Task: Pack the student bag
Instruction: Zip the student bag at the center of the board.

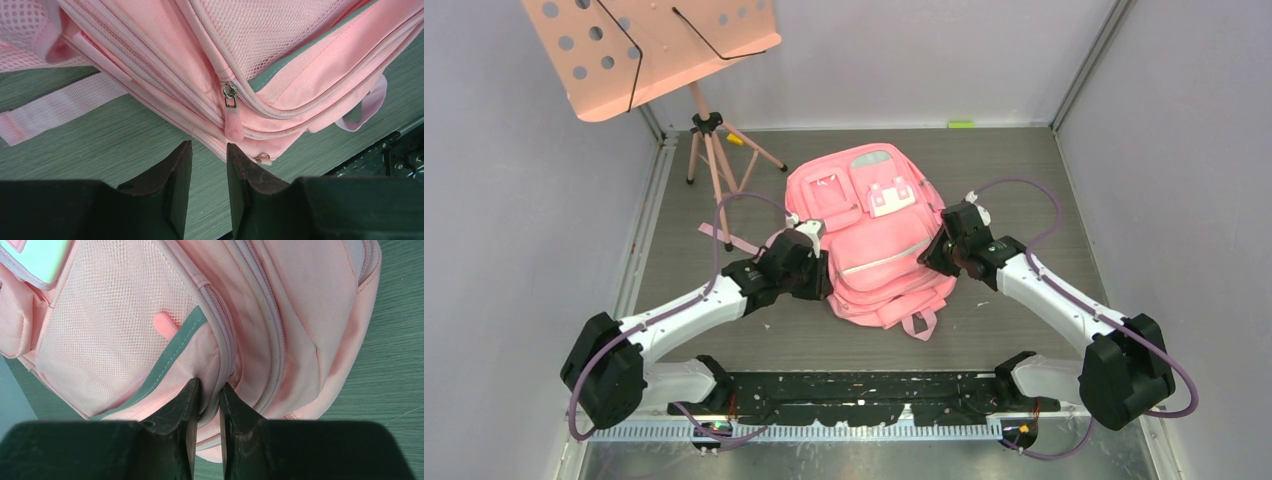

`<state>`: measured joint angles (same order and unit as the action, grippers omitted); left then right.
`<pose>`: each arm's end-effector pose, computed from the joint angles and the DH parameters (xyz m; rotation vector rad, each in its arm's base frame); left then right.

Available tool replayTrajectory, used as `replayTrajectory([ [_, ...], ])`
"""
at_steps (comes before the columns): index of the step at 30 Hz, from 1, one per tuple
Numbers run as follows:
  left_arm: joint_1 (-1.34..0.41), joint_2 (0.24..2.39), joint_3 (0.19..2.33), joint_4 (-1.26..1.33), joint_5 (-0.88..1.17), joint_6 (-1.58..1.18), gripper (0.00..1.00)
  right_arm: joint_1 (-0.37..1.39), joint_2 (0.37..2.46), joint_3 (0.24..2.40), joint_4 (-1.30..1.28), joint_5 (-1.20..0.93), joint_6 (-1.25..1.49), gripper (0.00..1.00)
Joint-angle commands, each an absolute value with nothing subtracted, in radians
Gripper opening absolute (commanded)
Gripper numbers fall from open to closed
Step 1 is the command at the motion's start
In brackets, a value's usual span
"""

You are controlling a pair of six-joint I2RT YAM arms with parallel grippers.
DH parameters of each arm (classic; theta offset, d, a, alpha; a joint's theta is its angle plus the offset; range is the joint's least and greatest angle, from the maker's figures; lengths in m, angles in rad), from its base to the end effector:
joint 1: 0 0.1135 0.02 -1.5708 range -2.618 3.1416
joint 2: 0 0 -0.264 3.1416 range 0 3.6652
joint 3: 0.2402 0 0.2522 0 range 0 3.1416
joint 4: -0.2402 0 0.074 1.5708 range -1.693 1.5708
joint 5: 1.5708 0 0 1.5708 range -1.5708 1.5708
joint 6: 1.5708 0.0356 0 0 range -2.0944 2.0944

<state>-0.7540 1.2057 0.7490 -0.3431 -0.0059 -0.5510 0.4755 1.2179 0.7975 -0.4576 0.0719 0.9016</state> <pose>0.1812 -0.1699 0.2273 0.2463 2.4468 -0.6002 0.2206 0.1107 0.2318 0.5639 2.4521 0.5072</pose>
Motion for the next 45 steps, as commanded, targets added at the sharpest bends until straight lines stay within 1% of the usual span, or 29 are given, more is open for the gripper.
replayTrajectory([
  [1, -0.750, 1.183, 0.713, -0.210, 0.056, -0.630, 0.33, 0.480, 1.226, 0.785, -0.383, 0.083, 0.900, 0.19],
  [5, -0.752, 1.155, 0.701, -0.158, 0.066, -0.631, 0.34, 0.480, 1.228, 0.781, -0.383, 0.081, 0.903, 0.18],
  [9, -0.762, 1.163, 0.725, -0.159, 0.049, -0.618, 0.39, 0.480, 1.230, 0.780, -0.382, 0.081, 0.903, 0.18],
  [12, -0.784, 1.194, 0.743, -0.171, 0.016, -0.607, 0.40, 0.480, 1.234, 0.780, -0.382, 0.081, 0.903, 0.18],
  [17, -0.812, 1.242, 0.794, -0.274, -0.105, -0.589, 0.40, 0.480, 1.230, 0.780, -0.383, 0.081, 0.902, 0.18],
  [24, -0.822, 1.262, 0.803, -0.296, -0.156, -0.589, 0.39, 0.480, 1.230, 0.776, -0.382, 0.081, 0.903, 0.18],
  [32, -0.834, 1.290, 0.816, -0.281, -0.147, -0.586, 0.39, 0.480, 1.229, 0.773, -0.383, 0.080, 0.904, 0.18],
  [36, -0.841, 1.301, 0.821, -0.276, -0.147, -0.583, 0.41, 0.480, 1.230, 0.769, -0.382, 0.079, 0.907, 0.18],
  [41, -0.857, 1.324, 0.832, -0.301, -0.168, -0.575, 0.41, 0.480, 1.230, 0.766, -0.382, 0.080, 0.905, 0.18],
  [43, -0.867, 1.337, 0.843, -0.322, -0.185, -0.569, 0.39, 0.480, 1.231, 0.766, -0.381, 0.080, 0.907, 0.18],
  [45, -0.880, 1.348, 0.854, -0.346, -0.207, -0.562, 0.36, 0.480, 1.234, 0.764, -0.378, 0.079, 0.907, 0.18],
])
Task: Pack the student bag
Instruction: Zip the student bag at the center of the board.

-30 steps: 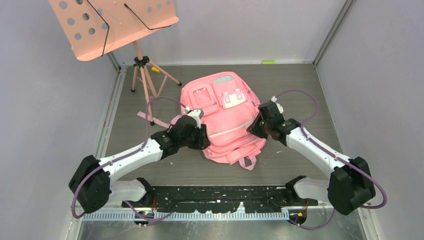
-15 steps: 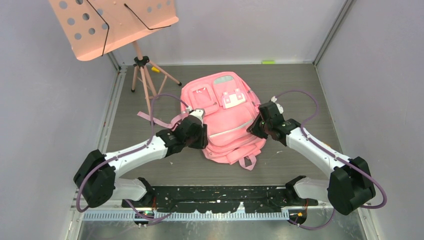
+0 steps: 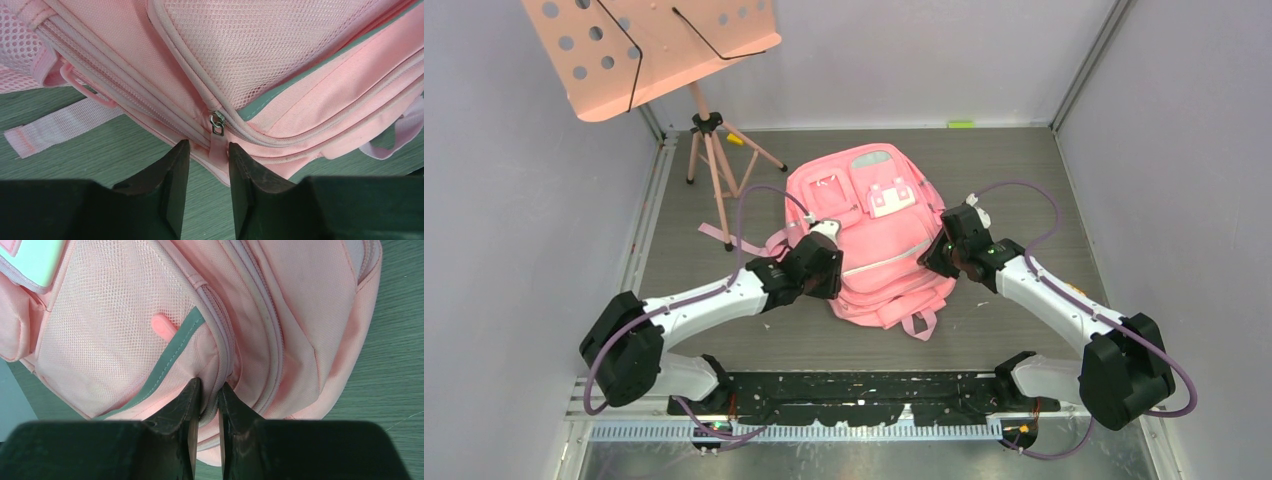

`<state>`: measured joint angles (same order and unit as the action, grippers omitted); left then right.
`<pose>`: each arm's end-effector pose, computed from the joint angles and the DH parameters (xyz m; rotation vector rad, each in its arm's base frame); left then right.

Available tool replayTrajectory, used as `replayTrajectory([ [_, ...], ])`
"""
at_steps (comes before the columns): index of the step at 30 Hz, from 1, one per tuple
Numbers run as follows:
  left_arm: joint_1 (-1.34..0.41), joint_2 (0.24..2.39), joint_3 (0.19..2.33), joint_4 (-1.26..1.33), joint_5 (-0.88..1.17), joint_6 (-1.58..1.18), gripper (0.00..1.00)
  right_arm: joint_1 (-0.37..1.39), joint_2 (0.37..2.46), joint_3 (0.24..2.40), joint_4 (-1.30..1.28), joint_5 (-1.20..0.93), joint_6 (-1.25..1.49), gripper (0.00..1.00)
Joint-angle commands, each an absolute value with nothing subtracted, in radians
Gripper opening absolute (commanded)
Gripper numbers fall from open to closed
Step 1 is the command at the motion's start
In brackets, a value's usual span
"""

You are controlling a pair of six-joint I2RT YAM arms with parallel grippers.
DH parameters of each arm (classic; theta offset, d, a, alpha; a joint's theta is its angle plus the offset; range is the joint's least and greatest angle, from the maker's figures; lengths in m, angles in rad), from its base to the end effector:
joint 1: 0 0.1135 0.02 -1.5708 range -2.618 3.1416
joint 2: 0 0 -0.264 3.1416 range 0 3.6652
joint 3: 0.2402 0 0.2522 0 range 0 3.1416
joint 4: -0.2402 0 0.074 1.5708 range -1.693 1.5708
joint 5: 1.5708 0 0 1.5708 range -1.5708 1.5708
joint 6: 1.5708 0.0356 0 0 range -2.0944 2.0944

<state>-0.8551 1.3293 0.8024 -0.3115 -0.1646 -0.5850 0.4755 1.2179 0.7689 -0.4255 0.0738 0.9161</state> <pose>0.1827 -0.2012 0.2174 0.2528 2.4352 -0.4671 0.2197 0.1101 0.2249 0.5822 2.4456 0.5136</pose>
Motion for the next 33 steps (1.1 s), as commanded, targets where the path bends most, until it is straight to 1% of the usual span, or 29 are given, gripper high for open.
replayTrajectory([
  [1, -0.885, 1.353, 0.859, -0.350, -0.211, -0.559, 0.32, 0.480, 1.234, 0.764, -0.376, 0.078, 0.907, 0.18],
  [10, -0.905, 1.368, 0.869, -0.325, -0.174, -0.547, 0.01, 0.480, 1.238, 0.765, -0.370, 0.076, 0.910, 0.17],
  [11, -0.906, 1.364, 0.866, -0.321, -0.162, -0.545, 0.00, 0.480, 1.237, 0.764, -0.369, 0.076, 0.911, 0.17],
  [15, -0.912, 1.342, 0.852, -0.303, -0.107, -0.534, 0.00, 0.480, 1.229, 0.762, -0.368, 0.093, 0.919, 0.17],
  [21, -0.922, 1.325, 0.846, -0.283, 0.065, -0.530, 0.00, 0.480, 1.225, 0.756, -0.354, 0.113, 0.930, 0.15],
  [25, -0.941, 1.324, 0.855, -0.266, 0.125, -0.540, 0.00, 0.479, 1.227, 0.752, -0.349, 0.130, 0.939, 0.14],
  [33, -0.960, 1.376, 0.899, -0.223, 0.265, -0.600, 0.00, 0.480, 1.229, 0.730, -0.315, 0.161, 0.960, 0.12],
])
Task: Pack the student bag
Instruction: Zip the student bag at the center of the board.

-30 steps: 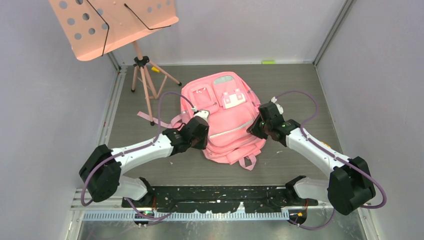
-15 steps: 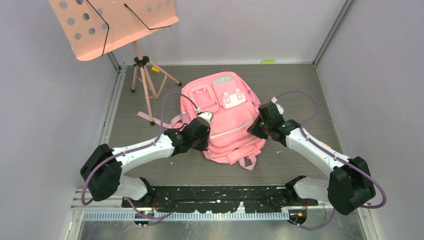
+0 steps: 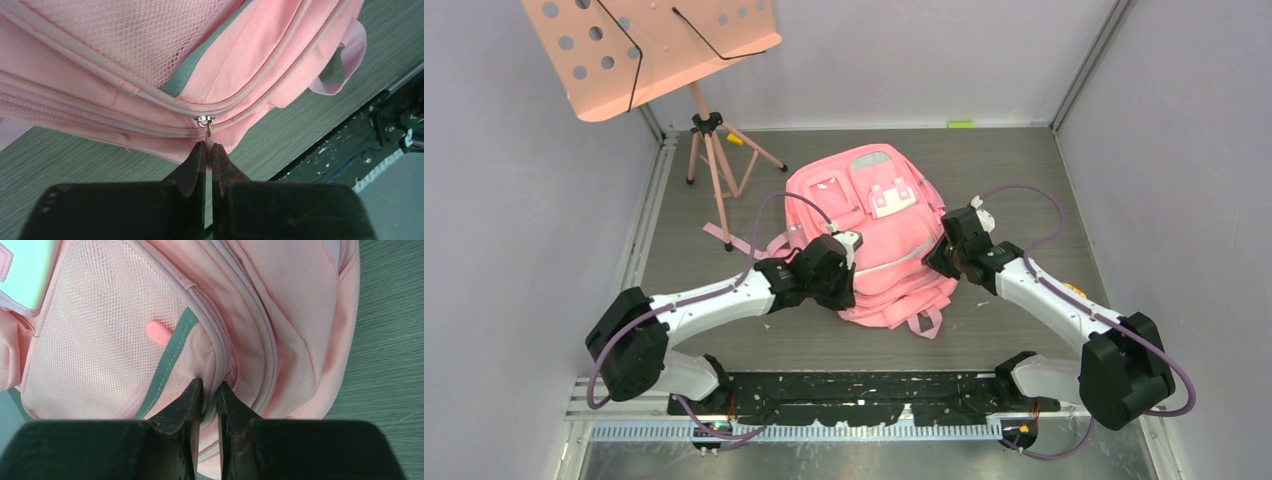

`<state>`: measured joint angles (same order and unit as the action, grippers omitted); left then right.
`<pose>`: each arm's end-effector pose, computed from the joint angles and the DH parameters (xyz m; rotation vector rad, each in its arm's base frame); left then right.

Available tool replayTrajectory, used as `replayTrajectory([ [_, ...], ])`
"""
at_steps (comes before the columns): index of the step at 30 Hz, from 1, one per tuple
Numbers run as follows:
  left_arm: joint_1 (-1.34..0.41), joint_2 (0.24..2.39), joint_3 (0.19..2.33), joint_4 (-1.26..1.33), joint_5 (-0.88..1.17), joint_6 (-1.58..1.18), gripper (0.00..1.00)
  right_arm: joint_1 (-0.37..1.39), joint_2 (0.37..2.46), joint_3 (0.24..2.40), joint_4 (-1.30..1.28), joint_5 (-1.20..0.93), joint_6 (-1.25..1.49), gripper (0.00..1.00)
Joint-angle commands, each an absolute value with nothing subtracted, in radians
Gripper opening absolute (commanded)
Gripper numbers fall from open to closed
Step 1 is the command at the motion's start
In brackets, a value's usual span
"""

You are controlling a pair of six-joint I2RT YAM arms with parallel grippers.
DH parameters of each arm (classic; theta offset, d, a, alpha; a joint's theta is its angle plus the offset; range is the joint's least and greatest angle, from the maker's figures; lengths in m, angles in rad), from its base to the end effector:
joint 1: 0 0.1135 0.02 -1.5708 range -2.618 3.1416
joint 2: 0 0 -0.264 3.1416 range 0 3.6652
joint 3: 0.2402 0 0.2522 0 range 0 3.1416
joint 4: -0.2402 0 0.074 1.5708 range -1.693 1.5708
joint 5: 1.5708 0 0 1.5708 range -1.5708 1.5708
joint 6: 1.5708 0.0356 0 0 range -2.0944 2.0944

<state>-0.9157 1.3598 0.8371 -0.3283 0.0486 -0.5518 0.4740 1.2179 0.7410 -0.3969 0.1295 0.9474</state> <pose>0.1687 -0.2224 0.2190 0.4848 2.5061 -0.6893 0.2193 0.1073 0.2183 0.6415 2.4090 0.4682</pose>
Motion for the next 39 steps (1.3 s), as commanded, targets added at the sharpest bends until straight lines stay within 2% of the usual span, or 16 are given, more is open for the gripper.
replayTrajectory([
  [1, -0.964, 1.384, 0.907, -0.229, 0.269, -0.604, 0.00, 0.480, 1.231, 0.730, -0.314, 0.165, 0.961, 0.12],
  [9, -0.983, 1.441, 0.937, -0.246, 0.274, -0.677, 0.00, 0.481, 1.221, 0.694, -0.257, 0.193, 1.003, 0.09],
  [15, -1.012, 1.490, 0.972, -0.145, 0.286, -0.808, 0.00, 0.497, 1.221, 0.658, -0.210, 0.214, 1.036, 0.07],
  [30, -1.122, 1.639, 1.077, 0.016, 0.109, -0.960, 0.00, 0.566, 1.228, 0.620, -0.168, 0.301, 1.073, 0.05],
  [36, -1.118, 1.661, 1.080, 0.046, 0.057, -0.955, 0.00, 0.571, 1.203, 0.632, -0.220, 0.337, 1.028, 0.09],
  [39, -1.114, 1.630, 1.066, 0.006, 0.030, -0.930, 0.17, 0.571, 1.159, 0.654, -0.289, 0.365, 0.978, 0.16],
])
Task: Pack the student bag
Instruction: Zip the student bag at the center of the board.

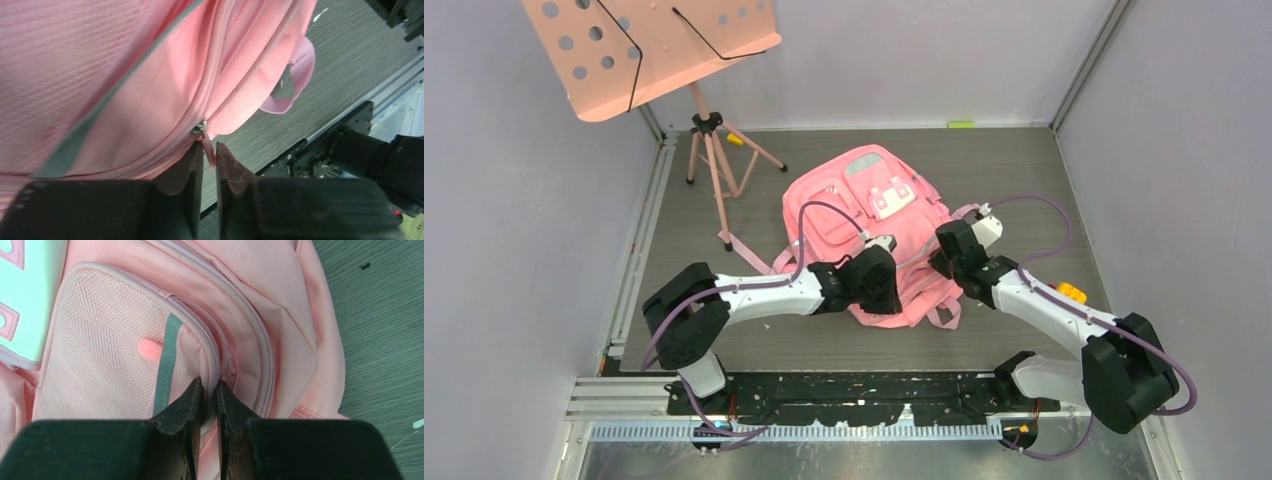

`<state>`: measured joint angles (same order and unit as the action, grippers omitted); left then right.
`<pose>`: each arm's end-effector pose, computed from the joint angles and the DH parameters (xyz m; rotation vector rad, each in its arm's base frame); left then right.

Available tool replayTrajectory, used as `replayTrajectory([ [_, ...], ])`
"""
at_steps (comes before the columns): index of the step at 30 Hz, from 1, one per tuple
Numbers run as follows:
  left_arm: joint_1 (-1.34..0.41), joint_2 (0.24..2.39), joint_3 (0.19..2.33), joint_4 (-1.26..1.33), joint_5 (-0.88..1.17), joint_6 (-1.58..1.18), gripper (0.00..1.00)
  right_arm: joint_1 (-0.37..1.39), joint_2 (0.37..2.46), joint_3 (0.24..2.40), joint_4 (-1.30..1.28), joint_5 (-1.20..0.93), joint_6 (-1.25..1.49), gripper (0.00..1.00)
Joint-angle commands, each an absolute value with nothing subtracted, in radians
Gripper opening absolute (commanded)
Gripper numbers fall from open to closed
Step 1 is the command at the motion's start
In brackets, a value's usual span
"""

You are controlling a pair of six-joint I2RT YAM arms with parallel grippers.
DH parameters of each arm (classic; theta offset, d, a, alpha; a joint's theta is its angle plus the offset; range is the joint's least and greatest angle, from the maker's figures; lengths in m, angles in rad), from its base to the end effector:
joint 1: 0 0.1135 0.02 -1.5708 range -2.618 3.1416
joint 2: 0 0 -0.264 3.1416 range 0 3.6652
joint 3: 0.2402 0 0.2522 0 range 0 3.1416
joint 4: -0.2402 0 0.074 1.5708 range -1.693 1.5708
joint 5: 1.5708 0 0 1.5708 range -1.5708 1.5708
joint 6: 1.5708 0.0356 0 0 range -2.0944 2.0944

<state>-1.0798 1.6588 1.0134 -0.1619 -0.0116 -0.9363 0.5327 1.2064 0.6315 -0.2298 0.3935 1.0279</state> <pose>0.1657 -0.3091 0.1979 0.1796 2.5833 -0.8712 0.2121 0.1092 0.2003 0.7473 2.1979 0.3281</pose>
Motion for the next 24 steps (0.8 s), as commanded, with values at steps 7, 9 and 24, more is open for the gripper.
replayTrajectory([
  [7, -1.087, 1.489, 1.054, -0.238, -0.067, -0.819, 0.57, 0.571, 1.028, 0.711, -0.507, 0.362, 0.832, 0.49],
  [9, -1.065, 1.456, 1.048, -0.289, -0.048, -0.803, 0.61, 0.571, 0.998, 0.726, -0.567, 0.323, 0.798, 0.54],
  [24, -0.855, 1.330, 0.989, -0.383, 0.023, -0.755, 0.63, 0.830, 0.909, 0.696, -0.576, 0.323, 0.812, 0.55],
])
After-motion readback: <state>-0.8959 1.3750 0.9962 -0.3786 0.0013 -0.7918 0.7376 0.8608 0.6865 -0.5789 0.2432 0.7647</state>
